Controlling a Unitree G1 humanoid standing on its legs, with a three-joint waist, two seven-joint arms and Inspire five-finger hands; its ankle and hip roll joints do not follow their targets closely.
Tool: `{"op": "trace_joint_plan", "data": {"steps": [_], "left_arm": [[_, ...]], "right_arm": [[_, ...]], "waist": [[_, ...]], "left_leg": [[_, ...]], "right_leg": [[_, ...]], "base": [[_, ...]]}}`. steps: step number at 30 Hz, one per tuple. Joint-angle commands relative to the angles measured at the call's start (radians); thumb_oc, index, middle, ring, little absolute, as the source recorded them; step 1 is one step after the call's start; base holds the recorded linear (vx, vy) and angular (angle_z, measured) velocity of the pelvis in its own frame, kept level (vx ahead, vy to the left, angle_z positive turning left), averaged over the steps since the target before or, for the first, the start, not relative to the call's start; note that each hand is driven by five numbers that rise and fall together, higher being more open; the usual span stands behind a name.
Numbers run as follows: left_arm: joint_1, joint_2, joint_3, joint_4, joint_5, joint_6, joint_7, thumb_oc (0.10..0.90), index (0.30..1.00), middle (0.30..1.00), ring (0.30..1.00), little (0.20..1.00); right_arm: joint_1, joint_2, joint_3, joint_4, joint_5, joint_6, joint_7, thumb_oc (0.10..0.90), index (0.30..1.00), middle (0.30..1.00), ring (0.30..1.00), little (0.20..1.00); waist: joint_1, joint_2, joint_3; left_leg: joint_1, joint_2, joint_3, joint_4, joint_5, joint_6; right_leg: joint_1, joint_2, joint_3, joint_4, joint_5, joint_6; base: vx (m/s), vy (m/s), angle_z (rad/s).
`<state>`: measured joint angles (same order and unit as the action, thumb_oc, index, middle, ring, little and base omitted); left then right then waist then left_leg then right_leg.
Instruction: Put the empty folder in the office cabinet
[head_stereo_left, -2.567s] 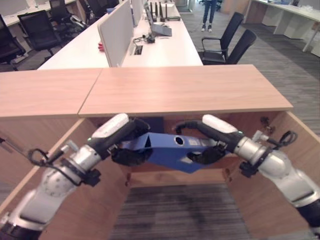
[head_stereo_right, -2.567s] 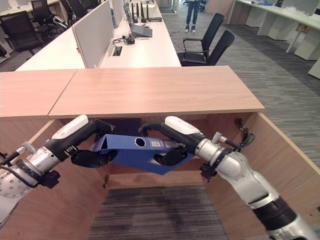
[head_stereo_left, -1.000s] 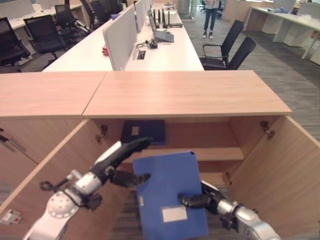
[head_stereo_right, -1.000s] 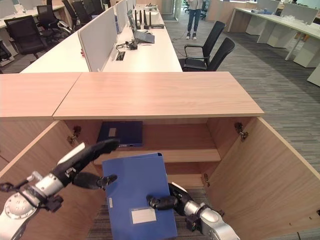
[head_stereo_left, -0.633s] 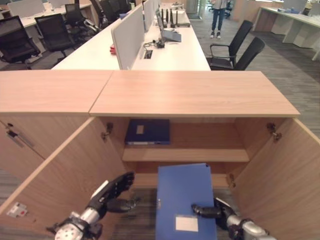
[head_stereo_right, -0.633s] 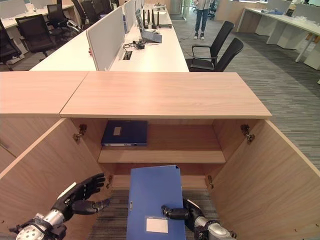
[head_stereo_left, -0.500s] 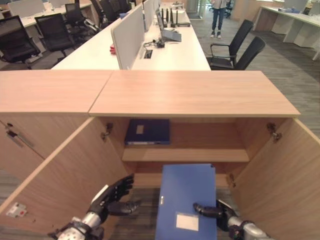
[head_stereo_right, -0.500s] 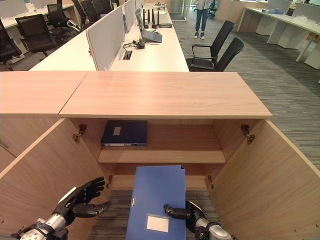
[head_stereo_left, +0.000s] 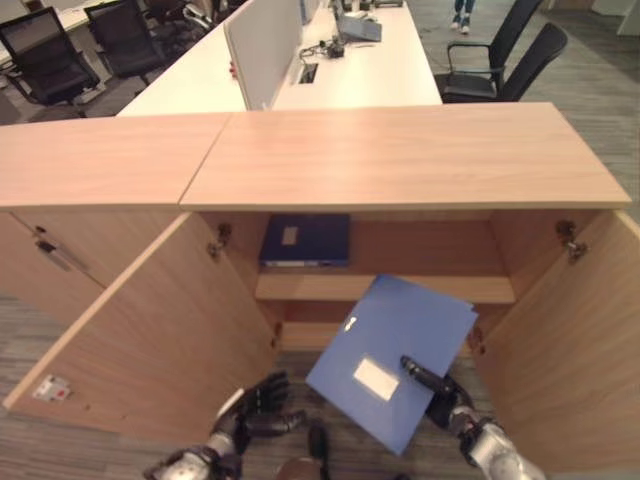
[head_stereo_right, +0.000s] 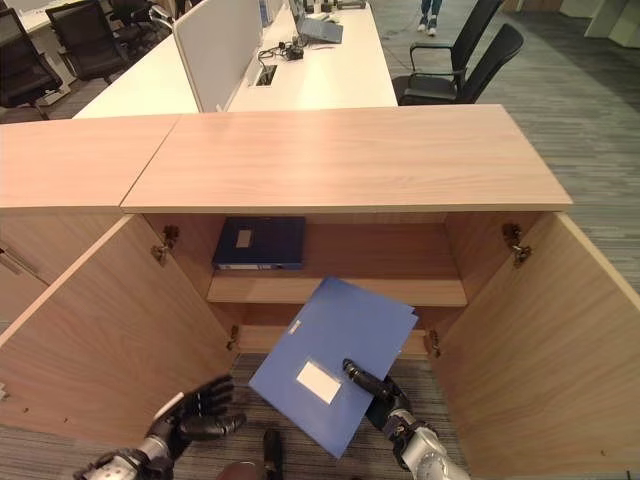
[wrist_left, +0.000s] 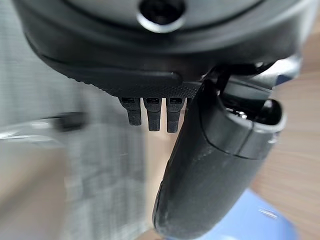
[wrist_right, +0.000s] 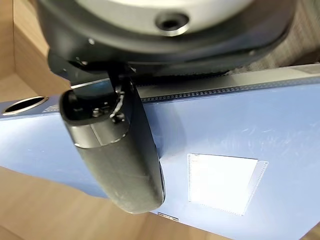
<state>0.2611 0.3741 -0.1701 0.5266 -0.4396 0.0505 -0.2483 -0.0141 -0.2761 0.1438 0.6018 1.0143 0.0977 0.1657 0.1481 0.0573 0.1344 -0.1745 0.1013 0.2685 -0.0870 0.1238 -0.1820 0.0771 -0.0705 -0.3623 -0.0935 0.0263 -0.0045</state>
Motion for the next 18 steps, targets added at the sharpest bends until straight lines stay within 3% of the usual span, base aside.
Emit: {"op": "trace_joint_plan", "data": {"steps": [1, 6, 10, 12, 14, 15, 16, 17, 18], "left_arm": [[0.031, 0.067, 0.043, -0.019, -0.025, -0.041, 0.005, 0.800, 0.900, 0.900, 0.900, 0.900], [0.019, 0.028, 0.066, 0.191, 0.028, -0.058, 0.045, 0.800, 0.900, 0.900, 0.900, 0.900], [-0.028, -0.016, 0.122, 0.403, 0.055, -0.084, 0.105, 0.800, 0.900, 0.900, 0.900, 0.900], [-0.049, -0.024, 0.133, 0.505, 0.117, -0.091, 0.131, 0.800, 0.900, 0.900, 0.900, 0.900], [-0.069, -0.025, 0.152, 0.603, 0.150, -0.086, 0.150, 0.800, 0.900, 0.900, 0.900, 0.900], [-0.071, -0.022, 0.153, 0.644, 0.172, -0.081, 0.153, 0.800, 0.900, 0.900, 0.900, 0.900], [-0.060, -0.024, 0.157, 0.689, 0.214, -0.076, 0.153, 0.800, 0.900, 0.900, 0.900, 0.900], [-0.054, -0.026, 0.158, 0.708, 0.230, -0.075, 0.159, 0.800, 0.900, 0.900, 0.900, 0.900], [-0.048, -0.024, 0.158, 0.732, 0.248, -0.076, 0.166, 0.800, 0.900, 0.900, 0.900, 0.900]], "right_arm": [[-0.074, 0.077, 0.012, -0.123, 0.123, -0.078, 0.051, 0.400, 0.300, 0.300, 0.300, 0.300], [-0.045, 0.101, 0.022, -0.142, 0.163, -0.080, 0.055, 0.400, 0.300, 0.300, 0.300, 0.300], [-0.046, 0.119, 0.028, -0.156, 0.177, -0.089, 0.060, 0.400, 0.300, 0.300, 0.300, 0.300], [-0.057, 0.131, 0.028, -0.158, 0.195, -0.095, 0.062, 0.400, 0.300, 0.300, 0.300, 0.300], [-0.090, 0.137, 0.044, -0.157, 0.218, -0.098, 0.056, 0.400, 0.300, 0.300, 0.300, 0.300], [-0.106, 0.145, 0.053, -0.161, 0.227, -0.101, 0.054, 0.400, 0.300, 0.300, 0.300, 0.300], [-0.138, 0.152, 0.076, -0.178, 0.244, -0.103, 0.056, 0.400, 0.300, 0.300, 0.300, 0.300], [-0.150, 0.150, 0.081, -0.195, 0.248, -0.101, 0.053, 0.400, 0.300, 0.300, 0.300, 0.300], [-0.169, 0.135, 0.070, -0.228, 0.247, -0.112, 0.050, 0.400, 0.300, 0.300, 0.300, 0.300]], "waist": [[0.006, -0.030, -0.077], [0.011, -0.062, -0.095], [0.025, -0.092, -0.099], [0.034, -0.101, -0.096], [0.027, -0.092, -0.063], [0.026, -0.083, -0.047], [0.041, -0.075, -0.015], [0.039, -0.072, 0.001], [0.024, -0.065, 0.046]], "left_leg": [[-0.073, -0.016, 0.026, 0.000, 0.115, 0.064], [-0.049, -0.029, 0.054, 0.005, 0.091, 0.099], [-0.061, -0.058, 0.079, 0.058, 0.019, 0.138], [-0.042, -0.087, 0.095, 0.072, -0.033, 0.173], [-0.014, -0.118, 0.116, 0.069, -0.072, 0.220], [0.007, -0.115, 0.133, 0.065, -0.092, 0.234], [0.041, -0.106, 0.185, 0.063, -0.132, 0.251], [0.052, -0.093, 0.200, 0.066, -0.132, 0.245], [0.061, -0.074, 0.188, 0.084, -0.128, 0.230]], "right_leg": [[0.138, 0.041, -0.016, 0.032, -0.153, 0.055], [0.148, 0.008, 0.007, 0.029, -0.165, 0.073], [0.120, -0.057, -0.001, 0.080, -0.167, 0.116], [0.068, -0.128, -0.010, 0.213, -0.110, 0.155], [-0.080, -0.221, 0.015, 0.468, 0.004, 0.177], [-0.126, -0.251, -0.008, 0.560, 0.022, 0.167], [-0.196, -0.352, -0.112, 0.667, 0.039, 0.172], [-0.217, -0.360, -0.147, 0.651, 0.010, 0.156], [-0.257, -0.290, -0.165, 0.548, -0.032, 0.135]], "base": [[0.32, 0.170, -0.79], [0.25, 0.157, -0.49], [0.21, 0.201, -0.08], [0.17, 0.297, -0.11], [0.05, 0.346, -0.32], [0.04, 0.355, -0.40], [0.06, 0.236, -0.71], [0.04, 0.062, -0.79], [0.00, -0.167, -1.01]]}}
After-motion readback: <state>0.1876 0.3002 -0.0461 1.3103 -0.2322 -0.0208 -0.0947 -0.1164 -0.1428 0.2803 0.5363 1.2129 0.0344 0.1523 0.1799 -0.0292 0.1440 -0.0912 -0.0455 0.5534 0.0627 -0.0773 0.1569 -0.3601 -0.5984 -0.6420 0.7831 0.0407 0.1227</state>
